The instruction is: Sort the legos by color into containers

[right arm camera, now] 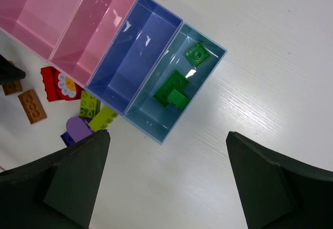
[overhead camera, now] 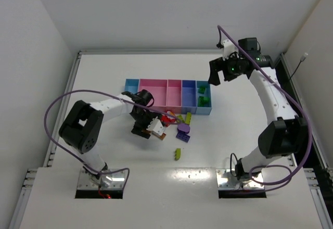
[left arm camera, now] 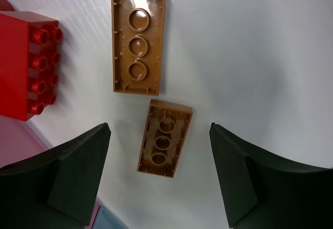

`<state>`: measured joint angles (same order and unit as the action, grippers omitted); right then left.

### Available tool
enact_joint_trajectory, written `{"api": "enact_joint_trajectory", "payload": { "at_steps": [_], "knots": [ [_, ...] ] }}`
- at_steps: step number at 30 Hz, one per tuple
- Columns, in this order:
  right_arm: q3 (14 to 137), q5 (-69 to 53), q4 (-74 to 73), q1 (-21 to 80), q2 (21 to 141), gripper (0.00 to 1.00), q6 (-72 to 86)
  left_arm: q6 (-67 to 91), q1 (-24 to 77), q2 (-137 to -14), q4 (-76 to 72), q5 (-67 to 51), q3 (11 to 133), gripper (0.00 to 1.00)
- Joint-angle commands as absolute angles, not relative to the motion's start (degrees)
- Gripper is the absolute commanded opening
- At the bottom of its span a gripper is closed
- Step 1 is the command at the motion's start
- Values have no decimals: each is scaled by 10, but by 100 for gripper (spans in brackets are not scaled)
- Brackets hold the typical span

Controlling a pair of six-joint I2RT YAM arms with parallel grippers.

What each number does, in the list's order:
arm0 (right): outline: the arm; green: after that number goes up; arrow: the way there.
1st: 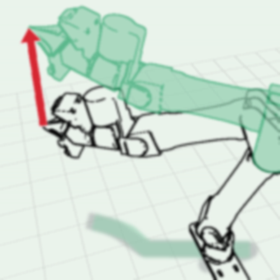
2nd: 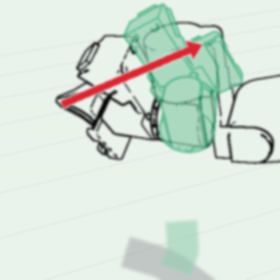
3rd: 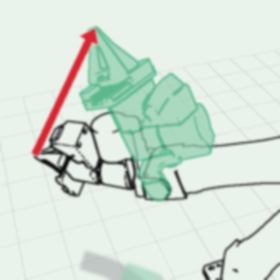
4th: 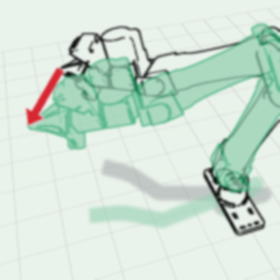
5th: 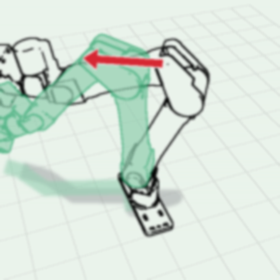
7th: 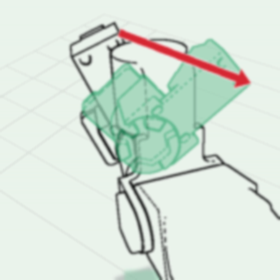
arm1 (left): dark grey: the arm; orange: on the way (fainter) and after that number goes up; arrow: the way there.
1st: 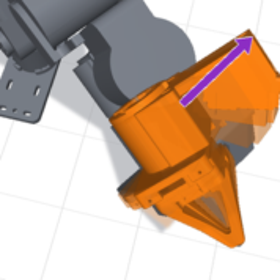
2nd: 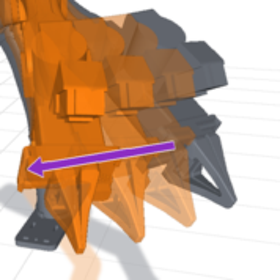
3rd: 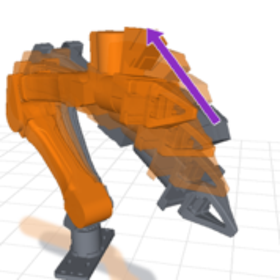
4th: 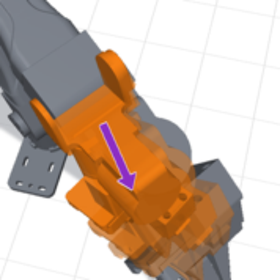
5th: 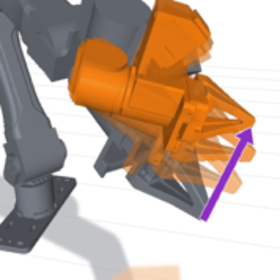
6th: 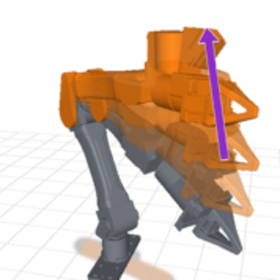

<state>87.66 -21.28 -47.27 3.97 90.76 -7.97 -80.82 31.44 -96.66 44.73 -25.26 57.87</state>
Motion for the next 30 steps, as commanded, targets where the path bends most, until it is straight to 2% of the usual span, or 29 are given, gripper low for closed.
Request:
{"api": "enact_joint_trajectory", "payload": {
  "at_steps": [1, 4, 7, 11, 18, 21, 24, 28, 30],
  "knots": [
    [885, -227, -469, 34, 898, 98, -86, -846, 320, -974, 466, -272, 597, 83],
    [885, -227, -469, 29, 904, 98, -86, -839, 315, -986, 466, -272, 597, 80],
    [885, -227, -475, 29, 904, 98, -86, -822, 315, -997, 460, -260, 602, 71],
    [885, -227, -475, 29, 911, 98, -91, -799, 315, -1003, 448, -238, 608, 46],
    [896, -227, -475, 29, 921, 98, -97, -758, 320, -961, 389, -231, 564, 19],
    [896, -232, -475, 29, 926, 98, -97, -723, 320, -926, 389, -263, 562, 8],
    [896, -237, -475, 29, 926, 96, -97, -685, 326, -863, 414, -299, 597, 0],
    [896, -258, -454, 35, 926, 96, -77, -565, 349, -808, 413, -353, 702, 0],
    [896, -270, -447, 28, 926, 96, -64, -450, 349, -817, 386, -364, 776, 0]
  ]
}}
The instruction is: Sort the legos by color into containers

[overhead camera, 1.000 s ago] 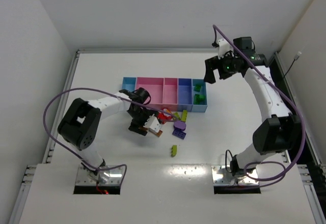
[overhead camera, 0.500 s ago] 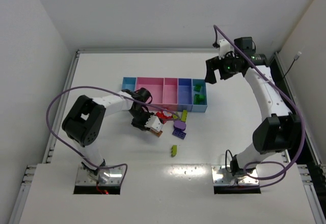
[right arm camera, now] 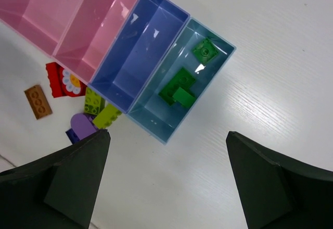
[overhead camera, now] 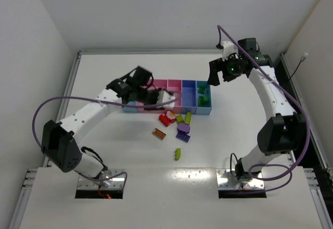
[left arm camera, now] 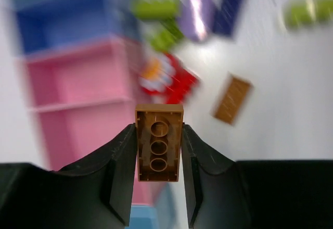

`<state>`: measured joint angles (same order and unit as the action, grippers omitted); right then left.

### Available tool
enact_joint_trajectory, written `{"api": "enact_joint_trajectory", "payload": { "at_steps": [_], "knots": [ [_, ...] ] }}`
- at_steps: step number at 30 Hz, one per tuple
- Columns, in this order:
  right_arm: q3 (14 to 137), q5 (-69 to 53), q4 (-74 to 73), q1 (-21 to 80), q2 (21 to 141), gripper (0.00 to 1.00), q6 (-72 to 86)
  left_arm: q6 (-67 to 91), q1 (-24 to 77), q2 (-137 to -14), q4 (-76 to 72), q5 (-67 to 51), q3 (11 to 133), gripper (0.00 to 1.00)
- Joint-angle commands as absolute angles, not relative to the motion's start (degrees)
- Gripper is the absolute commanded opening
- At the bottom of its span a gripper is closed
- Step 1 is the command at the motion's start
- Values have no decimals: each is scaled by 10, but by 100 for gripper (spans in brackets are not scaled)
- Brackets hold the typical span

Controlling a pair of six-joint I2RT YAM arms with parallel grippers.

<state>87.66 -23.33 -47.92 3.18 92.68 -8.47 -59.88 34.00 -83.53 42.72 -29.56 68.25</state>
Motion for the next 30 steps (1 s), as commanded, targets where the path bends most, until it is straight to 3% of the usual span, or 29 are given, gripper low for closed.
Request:
{"api": "enact_joint_trajectory", "payload": {
  "at_steps": [1, 8, 16, 26, 30],
  "knots": [
    [896, -270, -441, 28, 926, 96, -52, -413, 349, -829, 363, -364, 802, 0],
    [890, -270, -411, 16, 932, 96, 2, -105, 337, -979, 274, -379, 951, 0],
    [901, -275, -423, -3, 937, 96, 8, 70, 309, -1126, 242, -411, 1072, 0],
    [889, -291, -428, -18, 932, 96, 3, 82, 291, -1187, 257, -289, 1095, 0],
    [895, -296, -433, -18, 938, 96, -3, 66, 291, -1198, 268, -273, 1095, 7]
  ]
}}
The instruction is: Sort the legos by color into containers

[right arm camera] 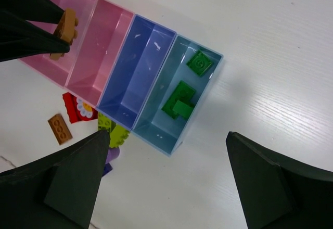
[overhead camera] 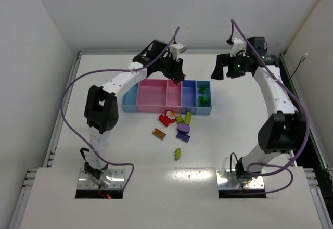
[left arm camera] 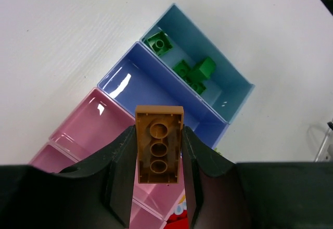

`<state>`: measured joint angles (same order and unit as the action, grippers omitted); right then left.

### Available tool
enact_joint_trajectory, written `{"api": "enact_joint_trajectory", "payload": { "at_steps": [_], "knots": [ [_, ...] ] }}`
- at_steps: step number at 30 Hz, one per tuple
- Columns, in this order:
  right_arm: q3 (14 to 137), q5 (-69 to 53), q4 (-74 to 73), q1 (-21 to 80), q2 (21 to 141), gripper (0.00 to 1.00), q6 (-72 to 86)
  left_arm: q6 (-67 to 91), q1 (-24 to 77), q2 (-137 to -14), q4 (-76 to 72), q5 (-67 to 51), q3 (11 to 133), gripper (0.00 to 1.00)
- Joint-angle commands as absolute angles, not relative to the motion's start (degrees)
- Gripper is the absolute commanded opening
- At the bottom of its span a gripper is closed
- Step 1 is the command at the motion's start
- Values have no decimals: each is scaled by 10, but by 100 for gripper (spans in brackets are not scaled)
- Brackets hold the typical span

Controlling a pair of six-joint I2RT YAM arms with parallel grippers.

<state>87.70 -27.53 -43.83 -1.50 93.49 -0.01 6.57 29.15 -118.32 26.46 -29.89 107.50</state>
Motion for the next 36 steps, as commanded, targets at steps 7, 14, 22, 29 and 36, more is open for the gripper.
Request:
{"api": "enact_joint_trajectory", "payload": {
  "at_steps": [7, 14, 22, 29, 36],
  "knots": [
    [905, -302, -439, -18, 949, 96, -8, 48, 291, -1203, 268, -243, 1083, 12],
    [905, -302, -439, -18, 949, 96, -13, 47, 291, -1208, 268, -227, 1078, 64],
    [905, -335, -465, 0, 938, 89, -99, 79, 260, -1134, 163, -270, 1001, 80],
    [854, -325, -490, 133, 887, 84, -260, 153, 200, -1008, 78, -226, 975, 82],
    [834, -224, -446, 379, 931, 78, -323, 154, 94, -912, 126, -82, 997, 89]
  ]
}}
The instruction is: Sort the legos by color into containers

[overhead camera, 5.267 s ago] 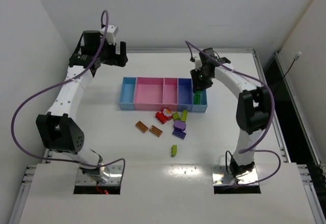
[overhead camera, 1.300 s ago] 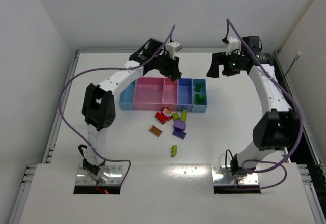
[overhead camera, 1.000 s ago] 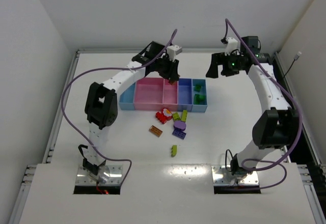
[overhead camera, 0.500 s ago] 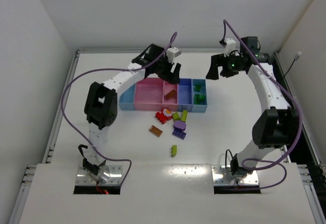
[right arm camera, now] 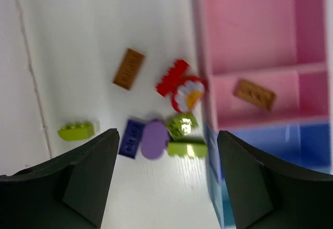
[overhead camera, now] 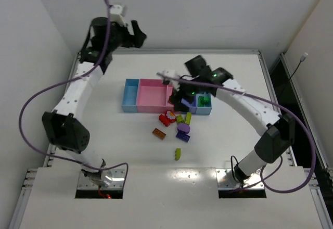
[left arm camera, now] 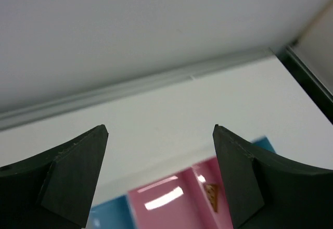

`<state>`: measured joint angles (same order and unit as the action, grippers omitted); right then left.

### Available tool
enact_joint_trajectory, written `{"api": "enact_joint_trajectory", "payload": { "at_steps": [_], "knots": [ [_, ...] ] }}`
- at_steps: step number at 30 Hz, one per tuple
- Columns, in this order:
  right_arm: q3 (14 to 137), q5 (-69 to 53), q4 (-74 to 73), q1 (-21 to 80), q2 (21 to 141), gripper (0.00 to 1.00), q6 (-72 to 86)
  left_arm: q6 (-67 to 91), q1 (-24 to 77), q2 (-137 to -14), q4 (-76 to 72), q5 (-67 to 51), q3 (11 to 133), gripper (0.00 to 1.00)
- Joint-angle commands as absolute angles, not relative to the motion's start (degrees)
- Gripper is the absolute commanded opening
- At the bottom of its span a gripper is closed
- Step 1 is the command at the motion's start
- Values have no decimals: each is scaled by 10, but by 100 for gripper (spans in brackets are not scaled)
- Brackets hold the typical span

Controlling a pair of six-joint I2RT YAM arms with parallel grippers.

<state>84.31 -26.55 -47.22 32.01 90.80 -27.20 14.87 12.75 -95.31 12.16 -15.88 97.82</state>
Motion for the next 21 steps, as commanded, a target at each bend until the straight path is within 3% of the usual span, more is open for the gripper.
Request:
{"api": "enact_joint_trajectory", "payload": {
  "at_steps": [1, 9, 21],
  "knots": [
    [834, -219, -440, 421, 946, 78, -316, 139, 85, -889, 131, -59, 991, 89],
    [859, -111, -335, 500, 1086, 76, -145, 34, 34, -756, 129, 63, 871, 100],
    [871, -76, -339, 531, 1164, 72, -85, -12, -11, -709, 140, 76, 792, 100]
  ]
}}
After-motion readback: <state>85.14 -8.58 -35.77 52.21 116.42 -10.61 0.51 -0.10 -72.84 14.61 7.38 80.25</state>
